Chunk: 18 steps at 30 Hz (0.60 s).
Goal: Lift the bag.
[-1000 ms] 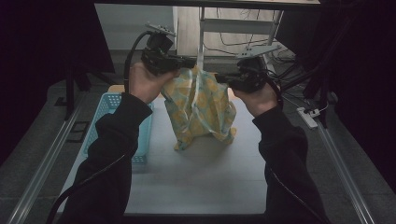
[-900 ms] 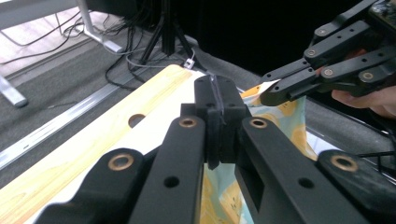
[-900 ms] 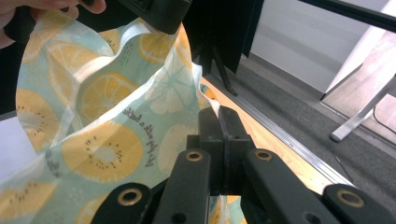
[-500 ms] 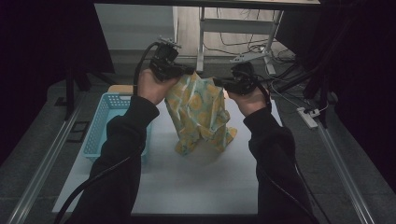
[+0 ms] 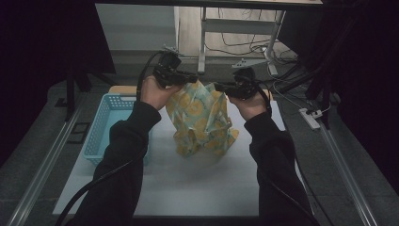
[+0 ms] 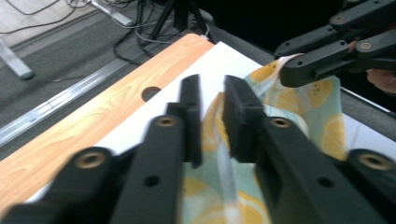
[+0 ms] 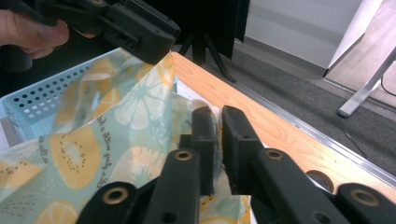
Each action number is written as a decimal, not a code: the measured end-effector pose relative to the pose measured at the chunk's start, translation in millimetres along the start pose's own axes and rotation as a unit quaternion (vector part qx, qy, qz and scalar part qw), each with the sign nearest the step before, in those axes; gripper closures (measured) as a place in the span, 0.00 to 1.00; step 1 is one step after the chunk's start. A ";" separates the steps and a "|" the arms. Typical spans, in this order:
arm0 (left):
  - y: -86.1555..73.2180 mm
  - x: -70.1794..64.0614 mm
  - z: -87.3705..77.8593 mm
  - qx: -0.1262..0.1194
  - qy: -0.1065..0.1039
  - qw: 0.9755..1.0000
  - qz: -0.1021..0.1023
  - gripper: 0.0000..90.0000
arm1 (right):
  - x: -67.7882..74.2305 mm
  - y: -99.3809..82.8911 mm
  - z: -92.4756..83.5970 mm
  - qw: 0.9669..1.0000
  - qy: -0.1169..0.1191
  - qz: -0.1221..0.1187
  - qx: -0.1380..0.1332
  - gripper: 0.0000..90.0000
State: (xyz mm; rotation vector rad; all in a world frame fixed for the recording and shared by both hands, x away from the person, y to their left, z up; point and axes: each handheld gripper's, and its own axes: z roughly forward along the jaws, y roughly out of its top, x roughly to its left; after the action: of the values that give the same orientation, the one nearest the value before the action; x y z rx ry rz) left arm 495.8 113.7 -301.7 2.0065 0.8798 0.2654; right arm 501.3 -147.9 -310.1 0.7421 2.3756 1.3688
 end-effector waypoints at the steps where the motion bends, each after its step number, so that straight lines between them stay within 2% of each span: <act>1: -1.4 0.0 -1.2 0.000 -0.004 1.000 0.002 0.74 | 0.4 -1.0 -0.7 1.000 0.001 0.000 -0.001 0.85; 4: -6.5 0.1 -4.8 -0.003 -0.009 1.000 0.003 0.63 | 1.3 -2.7 -3.4 1.000 0.005 0.001 -0.005 0.77; 9: -17.5 -1.1 -11.7 -0.010 -0.014 1.000 0.022 0.43 | 6.6 -3.1 -9.9 1.000 0.015 0.002 -0.007 0.61; 13: -28.4 -2.2 -18.8 -0.007 -0.003 0.999 0.036 0.28 | 10.6 -4.9 -13.1 1.000 0.022 0.001 -0.009 0.49; 18: -41.9 1.1 -29.2 -0.003 -0.009 1.000 0.022 0.18 | 15.5 -10.3 -14.4 1.000 0.026 0.001 -0.009 0.36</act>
State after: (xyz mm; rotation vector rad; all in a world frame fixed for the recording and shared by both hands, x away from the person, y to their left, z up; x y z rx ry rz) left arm 461.9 147.8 -319.0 2.0215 0.8247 0.2744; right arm 478.6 -153.6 -311.8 0.7131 2.3989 1.4240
